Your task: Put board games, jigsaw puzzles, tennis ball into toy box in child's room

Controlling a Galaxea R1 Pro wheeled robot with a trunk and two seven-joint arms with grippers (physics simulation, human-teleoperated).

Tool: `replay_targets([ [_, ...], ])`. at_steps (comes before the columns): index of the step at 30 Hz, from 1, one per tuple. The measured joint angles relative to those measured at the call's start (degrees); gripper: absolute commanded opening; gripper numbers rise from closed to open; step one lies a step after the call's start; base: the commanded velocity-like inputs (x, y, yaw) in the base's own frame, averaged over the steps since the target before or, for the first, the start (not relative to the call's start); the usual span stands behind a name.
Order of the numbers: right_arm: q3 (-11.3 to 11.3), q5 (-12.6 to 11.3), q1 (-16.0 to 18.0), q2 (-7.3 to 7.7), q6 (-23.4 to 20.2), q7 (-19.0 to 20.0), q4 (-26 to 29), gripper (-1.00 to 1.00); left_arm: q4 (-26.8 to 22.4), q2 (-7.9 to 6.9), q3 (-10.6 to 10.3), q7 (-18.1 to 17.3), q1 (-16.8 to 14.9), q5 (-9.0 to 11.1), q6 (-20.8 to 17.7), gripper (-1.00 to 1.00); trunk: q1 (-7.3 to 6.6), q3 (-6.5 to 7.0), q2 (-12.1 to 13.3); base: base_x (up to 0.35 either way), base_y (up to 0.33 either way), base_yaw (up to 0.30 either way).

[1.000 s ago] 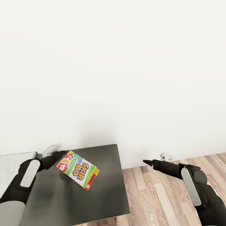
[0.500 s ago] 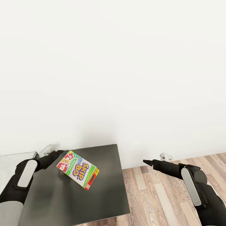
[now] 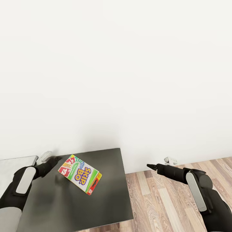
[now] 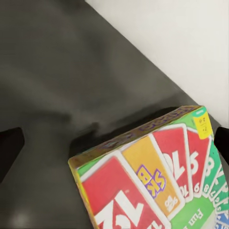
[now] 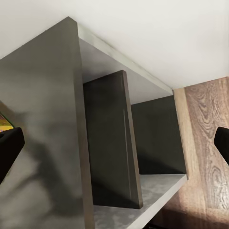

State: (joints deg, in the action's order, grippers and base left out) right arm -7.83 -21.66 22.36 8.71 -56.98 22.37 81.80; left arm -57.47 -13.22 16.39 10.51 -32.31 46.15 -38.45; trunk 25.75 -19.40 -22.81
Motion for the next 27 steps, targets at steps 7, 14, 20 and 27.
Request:
replay_targets([
  [7, 0.0, 0.0, 0.0, 0.0, 0.0, 0.0, 0.0, 1.0, 3.35, -0.49, 0.06, 0.0, 0.0, -0.01, 3.24, 1.0, 0.0, 0.0, 0.0, 0.0, 0.0, 0.0],
  [14, -0.01, 0.0, 0.0, 0.0, 0.0, 0.0, 0.0, 1.0, 4.72, -0.91, 0.07, 0.0, 0.0, 0.02, 4.15, 1.0, 0.0, 0.0, 0.0, 0.0, 0.0, 0.0],
  [20, -0.06, 0.0, 0.0, 0.0, 0.02, 0.03, 0.0, 1.0, 5.3, -1.1, 0.04, 0.0, 0.0, 0.01, 4.53, 1.0, 0.0, 0.0, 0.0, 0.0, 0.0, 0.0],
  [27, -0.08, 0.0, 0.0, 0.0, 0.05, 0.07, 0.0, 1.0, 5.61, -1.17, -0.04, 0.0, 0.0, 0.06, 4.72, 1.0, 0.0, 0.0, 0.0, 0.0, 0.0, 0.0],
])
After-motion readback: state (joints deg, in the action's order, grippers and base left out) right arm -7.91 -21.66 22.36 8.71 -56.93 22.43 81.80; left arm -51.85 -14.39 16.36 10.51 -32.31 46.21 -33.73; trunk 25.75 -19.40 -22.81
